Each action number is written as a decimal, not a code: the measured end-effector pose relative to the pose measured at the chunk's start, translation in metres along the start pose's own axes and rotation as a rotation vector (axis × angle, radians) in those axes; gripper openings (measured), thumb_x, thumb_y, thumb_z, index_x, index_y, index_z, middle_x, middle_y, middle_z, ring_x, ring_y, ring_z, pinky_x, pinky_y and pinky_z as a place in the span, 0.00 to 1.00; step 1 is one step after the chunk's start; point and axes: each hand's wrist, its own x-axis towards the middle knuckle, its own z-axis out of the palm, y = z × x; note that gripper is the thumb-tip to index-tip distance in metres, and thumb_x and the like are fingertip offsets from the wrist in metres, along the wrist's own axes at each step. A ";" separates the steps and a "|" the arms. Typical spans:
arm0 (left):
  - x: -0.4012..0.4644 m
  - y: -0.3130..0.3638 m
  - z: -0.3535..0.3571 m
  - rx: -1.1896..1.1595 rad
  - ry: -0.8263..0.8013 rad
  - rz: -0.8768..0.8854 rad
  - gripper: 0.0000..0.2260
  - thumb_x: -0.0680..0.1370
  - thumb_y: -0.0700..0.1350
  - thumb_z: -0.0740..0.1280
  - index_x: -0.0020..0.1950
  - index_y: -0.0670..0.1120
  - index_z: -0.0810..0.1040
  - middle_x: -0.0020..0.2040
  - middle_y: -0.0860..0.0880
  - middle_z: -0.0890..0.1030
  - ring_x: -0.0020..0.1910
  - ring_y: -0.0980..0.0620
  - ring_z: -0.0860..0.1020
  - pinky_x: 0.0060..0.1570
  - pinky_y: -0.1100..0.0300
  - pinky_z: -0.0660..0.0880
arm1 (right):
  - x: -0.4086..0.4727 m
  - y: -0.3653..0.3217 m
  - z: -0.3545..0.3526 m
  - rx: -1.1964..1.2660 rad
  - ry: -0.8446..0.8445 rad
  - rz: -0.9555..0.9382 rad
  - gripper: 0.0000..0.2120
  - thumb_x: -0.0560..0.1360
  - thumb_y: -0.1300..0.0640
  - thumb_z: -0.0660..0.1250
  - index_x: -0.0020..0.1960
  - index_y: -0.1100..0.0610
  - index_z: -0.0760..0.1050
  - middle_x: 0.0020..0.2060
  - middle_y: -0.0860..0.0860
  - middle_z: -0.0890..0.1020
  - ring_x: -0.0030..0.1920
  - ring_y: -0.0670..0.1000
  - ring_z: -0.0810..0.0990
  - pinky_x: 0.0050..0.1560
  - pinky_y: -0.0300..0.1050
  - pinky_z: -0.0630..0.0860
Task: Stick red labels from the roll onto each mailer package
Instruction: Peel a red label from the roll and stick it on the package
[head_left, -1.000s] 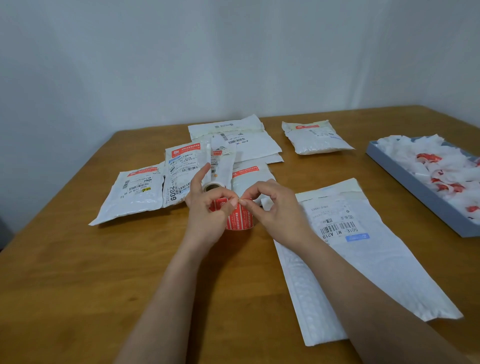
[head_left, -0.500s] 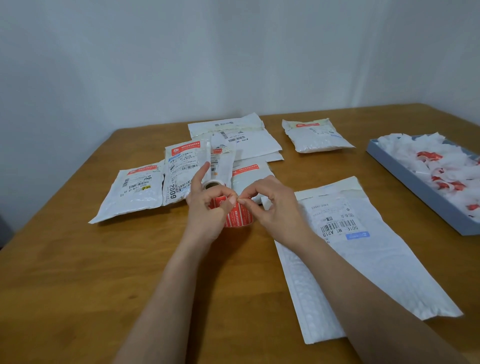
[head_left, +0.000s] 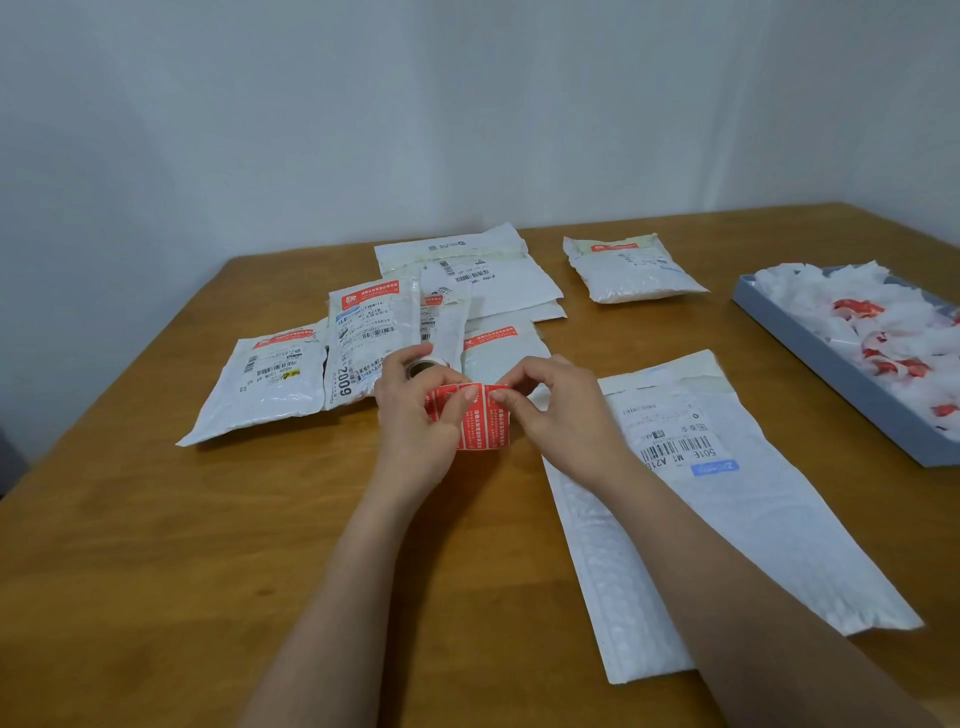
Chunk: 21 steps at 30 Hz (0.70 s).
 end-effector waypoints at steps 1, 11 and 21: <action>0.000 0.001 0.000 0.002 0.000 -0.001 0.03 0.76 0.44 0.71 0.45 0.53 0.79 0.63 0.55 0.66 0.67 0.52 0.65 0.64 0.44 0.71 | 0.000 0.000 0.000 -0.004 0.002 -0.012 0.02 0.75 0.52 0.70 0.43 0.48 0.78 0.43 0.47 0.79 0.45 0.40 0.75 0.43 0.28 0.66; -0.002 0.005 0.002 0.037 0.042 0.048 0.09 0.75 0.40 0.71 0.40 0.53 0.76 0.62 0.53 0.67 0.67 0.50 0.66 0.64 0.55 0.64 | 0.000 -0.003 -0.006 -0.062 0.014 -0.118 0.02 0.73 0.56 0.72 0.41 0.51 0.81 0.36 0.38 0.74 0.47 0.45 0.73 0.48 0.41 0.70; 0.002 -0.004 0.001 -0.014 0.029 0.053 0.09 0.76 0.44 0.71 0.42 0.59 0.78 0.61 0.56 0.67 0.67 0.52 0.66 0.65 0.45 0.70 | 0.000 0.003 -0.006 0.010 0.000 -0.080 0.07 0.73 0.53 0.73 0.50 0.48 0.82 0.40 0.40 0.79 0.49 0.41 0.73 0.50 0.38 0.71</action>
